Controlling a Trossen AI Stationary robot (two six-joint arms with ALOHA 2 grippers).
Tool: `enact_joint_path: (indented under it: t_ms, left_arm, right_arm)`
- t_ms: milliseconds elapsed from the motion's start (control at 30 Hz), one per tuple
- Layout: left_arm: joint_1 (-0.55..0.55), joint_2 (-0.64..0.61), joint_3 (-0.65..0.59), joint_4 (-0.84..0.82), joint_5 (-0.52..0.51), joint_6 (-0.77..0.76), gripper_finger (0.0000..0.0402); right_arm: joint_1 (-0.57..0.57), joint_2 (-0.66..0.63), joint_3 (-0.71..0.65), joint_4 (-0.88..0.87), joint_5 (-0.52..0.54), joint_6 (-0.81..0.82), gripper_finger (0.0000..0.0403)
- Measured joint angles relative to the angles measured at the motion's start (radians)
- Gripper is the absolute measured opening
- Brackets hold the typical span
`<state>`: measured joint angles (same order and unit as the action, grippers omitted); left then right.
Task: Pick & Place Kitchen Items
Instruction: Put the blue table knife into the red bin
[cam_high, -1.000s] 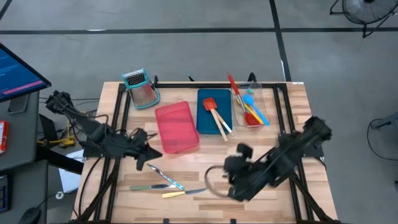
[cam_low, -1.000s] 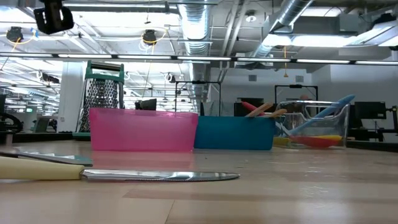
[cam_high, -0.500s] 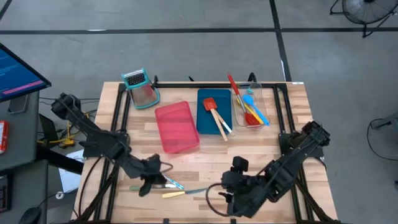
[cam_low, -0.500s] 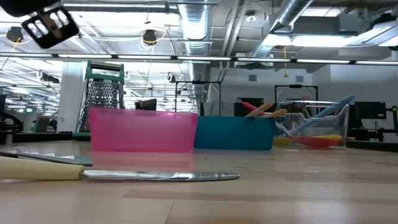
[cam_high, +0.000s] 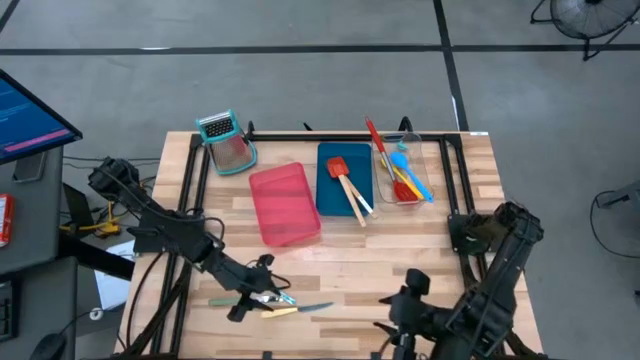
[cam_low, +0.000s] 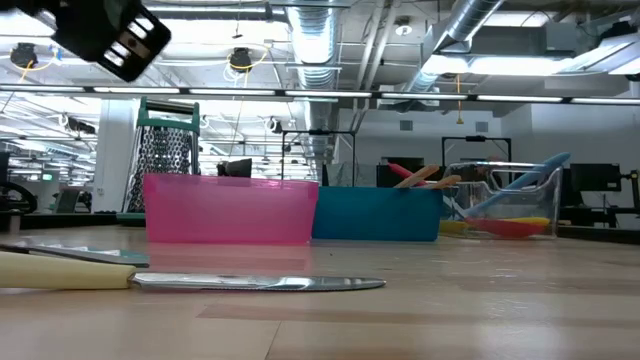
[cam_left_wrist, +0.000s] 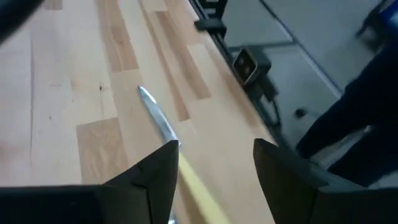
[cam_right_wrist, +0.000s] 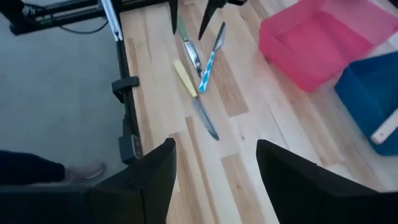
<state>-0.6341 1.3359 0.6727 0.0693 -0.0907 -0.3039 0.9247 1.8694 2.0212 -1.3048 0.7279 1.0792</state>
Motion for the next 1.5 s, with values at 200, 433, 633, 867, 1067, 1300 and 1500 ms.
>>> enact_joint_path:
  t_ms: [200, 433, 633, 867, 1067, 1300, 1500]
  left_arm:
    - [0.039, 0.08, 0.0, 0.0, 0.028, 0.143, 0.019]
    - [0.117, 0.207, 0.0, 0.001, 0.092, 0.174, 0.0176]
    - [0.131, 0.28, 0.0, 0.008, 0.116, 0.176, 0.0169]
    - [0.119, 0.321, 0.0, 0.008, 0.047, 0.177, 0.0168]
    - [0.132, 0.346, 0.0, 0.012, 0.062, 0.189, 0.0168]
    - [0.13, 0.359, 0.002, 0.021, 0.067, 0.197, 0.0159]
    - [0.13, 0.36, 0.002, 0.017, 0.042, 0.218, 0.0086]
  right_arm:
    - [0.018, 0.0, 0.0, -0.005, 0.015, 0.066, 0.0217]
    - [0.018, 0.0, 0.0, -0.004, 0.014, 0.074, 0.0216]
    - [0.018, 0.0, 0.0, -0.006, 0.01, 0.074, 0.0216]
    - [0.017, 0.0, 0.0, -0.036, 0.01, 0.112, 0.0216]
    - [0.017, 0.0, 0.0, -0.046, 0.01, 0.126, 0.0216]
    - [0.017, 0.0, 0.0, -0.049, 0.009, 0.139, 0.0216]
    - [0.017, 0.0, 0.0, -0.05, 0.006, 0.153, 0.0216]
